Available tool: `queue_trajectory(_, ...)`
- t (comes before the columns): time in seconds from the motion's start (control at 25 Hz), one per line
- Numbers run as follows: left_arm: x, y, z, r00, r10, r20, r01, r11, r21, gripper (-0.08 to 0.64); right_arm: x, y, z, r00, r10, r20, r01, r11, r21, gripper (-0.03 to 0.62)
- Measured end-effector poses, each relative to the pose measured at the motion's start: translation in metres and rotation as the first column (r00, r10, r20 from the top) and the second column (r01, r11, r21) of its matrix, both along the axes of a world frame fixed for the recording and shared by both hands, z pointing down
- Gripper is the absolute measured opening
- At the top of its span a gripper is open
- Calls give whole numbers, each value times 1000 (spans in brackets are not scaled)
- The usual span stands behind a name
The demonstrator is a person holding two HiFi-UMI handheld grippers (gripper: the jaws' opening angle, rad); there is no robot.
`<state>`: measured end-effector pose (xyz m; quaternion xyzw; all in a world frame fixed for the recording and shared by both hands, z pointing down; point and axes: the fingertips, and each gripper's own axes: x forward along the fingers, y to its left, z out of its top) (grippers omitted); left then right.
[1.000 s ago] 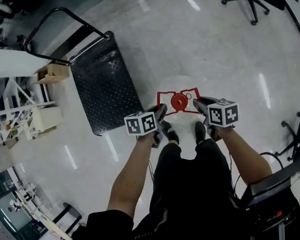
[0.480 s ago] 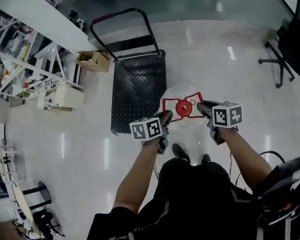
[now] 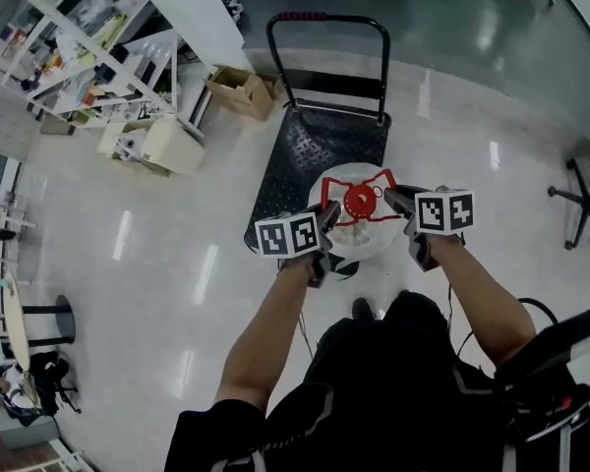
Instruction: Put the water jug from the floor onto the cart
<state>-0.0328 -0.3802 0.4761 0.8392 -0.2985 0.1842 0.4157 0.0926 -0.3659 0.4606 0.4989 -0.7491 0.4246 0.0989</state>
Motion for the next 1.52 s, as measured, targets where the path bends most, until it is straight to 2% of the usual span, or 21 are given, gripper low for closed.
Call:
queue_trajectory(0.2, -54, -54, 4, 994, -111, 5, 111, 994, -2, 52, -53, -68, 6, 992, -125, 17, 125, 992, -2, 91)
queue_trajectory(0.36, -80, -90, 12, 978, -206, 22, 207, 978, -16, 52, -82, -117, 15, 974, -227, 26, 227, 974, -8, 91)
queue_trajectory(0.64, -103, -158, 22, 926, -376, 23, 377, 925, -58, 52, -109, -210, 24, 914, -403, 46, 405, 914, -28, 91)
queue_trajectory(0.8, -110, -193, 35, 896, -444, 36, 445, 892, -76, 52, -120, -253, 34, 882, -467, 54, 469, 883, -23, 91)
queue_trajectory(0.92, -114, -198, 54, 887, -459, 51, 462, 882, -93, 52, -125, -258, 52, 874, -484, 41, 486, 873, -36, 91)
queue_trajectory(1.04, -119, -225, 78, 882, -467, 57, 470, 879, -84, 52, -127, -282, 79, 884, -467, 32, 468, 882, -49, 91)
queue_trajectory(1.24, -111, -251, 134, 911, -408, 66, 413, 902, -124, 52, -121, -301, 133, 908, -419, -34, 414, 905, -93, 91)
queue_trajectory(1.4, -126, -266, 161, 919, -389, 69, 395, 907, -147, 52, -129, -311, 159, 932, -361, 16, 361, 926, -112, 91)
queue_trajectory(1.52, -124, -270, 180, 931, -359, 63, 364, 916, -166, 52, -128, -311, 176, 938, -345, -13, 340, 930, -136, 91)
